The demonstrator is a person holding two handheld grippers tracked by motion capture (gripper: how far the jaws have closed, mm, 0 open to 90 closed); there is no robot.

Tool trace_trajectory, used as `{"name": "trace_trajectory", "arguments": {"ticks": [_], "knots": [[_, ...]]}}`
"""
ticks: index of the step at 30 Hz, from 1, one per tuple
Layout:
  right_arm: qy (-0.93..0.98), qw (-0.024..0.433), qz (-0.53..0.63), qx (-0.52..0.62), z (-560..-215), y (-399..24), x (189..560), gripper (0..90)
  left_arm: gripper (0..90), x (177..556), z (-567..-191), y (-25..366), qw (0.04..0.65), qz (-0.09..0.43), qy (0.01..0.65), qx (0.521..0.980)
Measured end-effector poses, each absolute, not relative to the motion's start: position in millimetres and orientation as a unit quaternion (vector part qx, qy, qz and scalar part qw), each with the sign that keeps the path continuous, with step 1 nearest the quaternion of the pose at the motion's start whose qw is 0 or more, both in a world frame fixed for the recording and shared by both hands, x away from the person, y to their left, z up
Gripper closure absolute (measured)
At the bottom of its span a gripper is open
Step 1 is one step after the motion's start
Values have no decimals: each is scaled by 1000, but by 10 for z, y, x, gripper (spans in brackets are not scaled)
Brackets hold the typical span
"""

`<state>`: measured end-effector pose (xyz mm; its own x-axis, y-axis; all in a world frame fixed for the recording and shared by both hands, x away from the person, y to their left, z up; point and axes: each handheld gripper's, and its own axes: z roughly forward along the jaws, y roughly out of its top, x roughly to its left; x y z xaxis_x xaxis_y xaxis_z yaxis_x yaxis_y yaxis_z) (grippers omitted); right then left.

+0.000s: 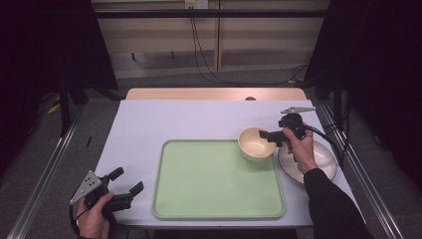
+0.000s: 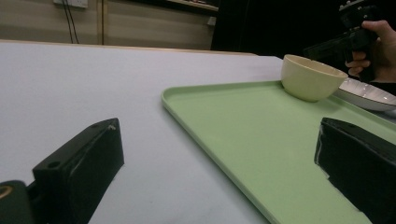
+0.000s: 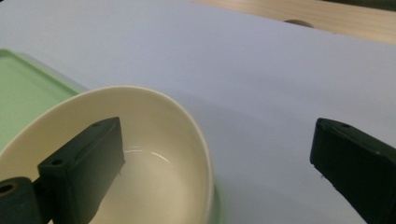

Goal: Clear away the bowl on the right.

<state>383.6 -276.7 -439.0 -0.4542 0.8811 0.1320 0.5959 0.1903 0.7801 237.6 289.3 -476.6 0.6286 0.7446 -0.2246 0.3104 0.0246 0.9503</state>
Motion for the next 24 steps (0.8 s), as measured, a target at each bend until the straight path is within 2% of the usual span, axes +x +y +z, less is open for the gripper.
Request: {"name": "trace_trajectory", "arguments": {"ticks": [7,24], "knots": [[740,205,418,486,-4368,-2770,3735,14,14,2374,-4767,2893,600,182,392,674],[720,241,439,480,-4254,-2869,3465,17,14,2376,-4766,2897,599,183,391,674]]}}
